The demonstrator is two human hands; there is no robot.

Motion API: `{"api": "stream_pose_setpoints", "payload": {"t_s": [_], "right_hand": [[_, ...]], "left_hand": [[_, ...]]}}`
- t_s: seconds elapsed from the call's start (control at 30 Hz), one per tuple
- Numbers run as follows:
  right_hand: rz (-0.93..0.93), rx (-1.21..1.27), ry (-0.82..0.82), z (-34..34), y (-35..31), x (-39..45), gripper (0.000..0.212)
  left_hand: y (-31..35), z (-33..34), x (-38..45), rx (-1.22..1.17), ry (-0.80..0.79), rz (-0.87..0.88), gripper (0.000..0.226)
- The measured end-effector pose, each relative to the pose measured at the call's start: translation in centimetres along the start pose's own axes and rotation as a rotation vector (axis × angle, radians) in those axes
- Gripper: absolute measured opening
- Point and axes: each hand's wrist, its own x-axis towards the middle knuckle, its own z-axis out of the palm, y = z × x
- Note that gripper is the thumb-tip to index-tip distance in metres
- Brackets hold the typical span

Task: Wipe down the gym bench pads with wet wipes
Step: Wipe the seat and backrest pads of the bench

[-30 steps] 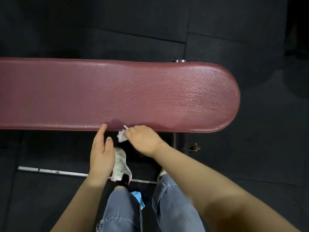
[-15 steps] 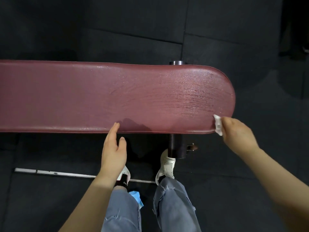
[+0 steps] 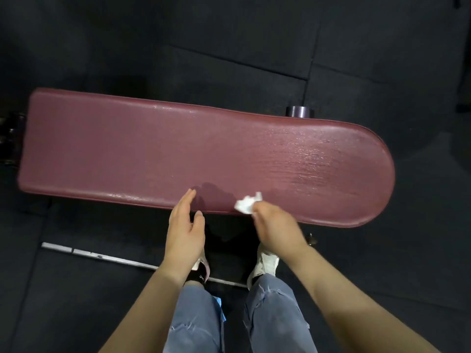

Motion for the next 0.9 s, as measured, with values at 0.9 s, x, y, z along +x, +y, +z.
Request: {"api": "stream_pose_setpoints", "payload": {"t_s": [0.9], "right_hand": [[-0.583,-0.234,-0.487,-5.6,-2.4,11.2,0.009]], "left_hand": [[-0.7,-2.6,3.3,0.247,-0.117,0.154,0.057]]}}
